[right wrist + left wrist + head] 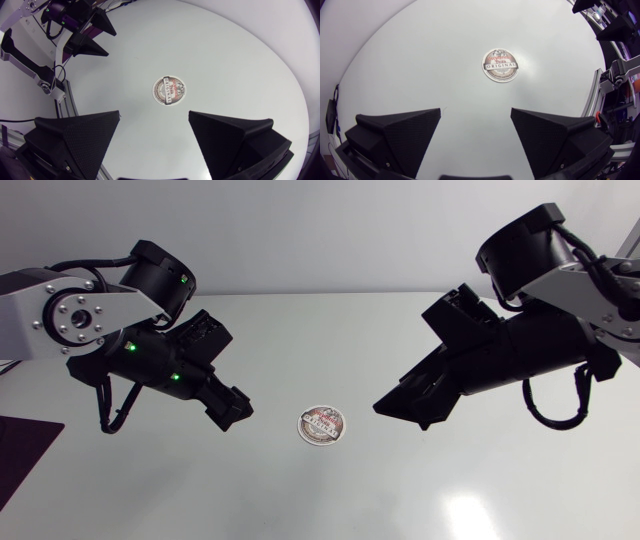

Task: Turn the coaster over.

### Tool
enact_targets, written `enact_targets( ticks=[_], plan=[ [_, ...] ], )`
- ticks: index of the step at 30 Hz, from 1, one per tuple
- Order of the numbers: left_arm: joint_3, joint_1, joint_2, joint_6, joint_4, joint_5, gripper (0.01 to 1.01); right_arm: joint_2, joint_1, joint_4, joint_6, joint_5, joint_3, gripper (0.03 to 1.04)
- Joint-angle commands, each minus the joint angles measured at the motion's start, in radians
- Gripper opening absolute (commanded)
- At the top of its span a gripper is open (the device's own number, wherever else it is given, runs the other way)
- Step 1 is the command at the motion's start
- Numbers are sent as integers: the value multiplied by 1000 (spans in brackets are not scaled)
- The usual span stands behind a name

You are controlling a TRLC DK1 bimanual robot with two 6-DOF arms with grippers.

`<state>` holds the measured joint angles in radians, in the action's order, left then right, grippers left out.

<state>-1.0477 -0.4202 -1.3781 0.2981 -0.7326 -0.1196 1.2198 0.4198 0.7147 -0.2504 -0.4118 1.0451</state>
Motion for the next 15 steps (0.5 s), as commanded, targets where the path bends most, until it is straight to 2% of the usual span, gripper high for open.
enact_targets(
  ticks=[1,9,10,12,13,15],
  plan=[
    [-29,-3,-45,21,21,-5,984,33,-1,-17,-4,5,9,998],
    [-52,35,-157,79,71,-6,984,173,-30,-61,-49,4,49,993],
    [-54,44,-177,87,78,-11,984,201,-30,-73,-56,4,53,952],
    [-55,60,-211,96,98,-31,984,264,-35,-101,-61,1,66,762],
    [-55,69,-226,101,107,-40,984,310,-35,-101,-66,-4,78,570],
    [-55,83,-254,111,114,-71,982,373,-29,-123,-66,-5,92,269]
  ],
)
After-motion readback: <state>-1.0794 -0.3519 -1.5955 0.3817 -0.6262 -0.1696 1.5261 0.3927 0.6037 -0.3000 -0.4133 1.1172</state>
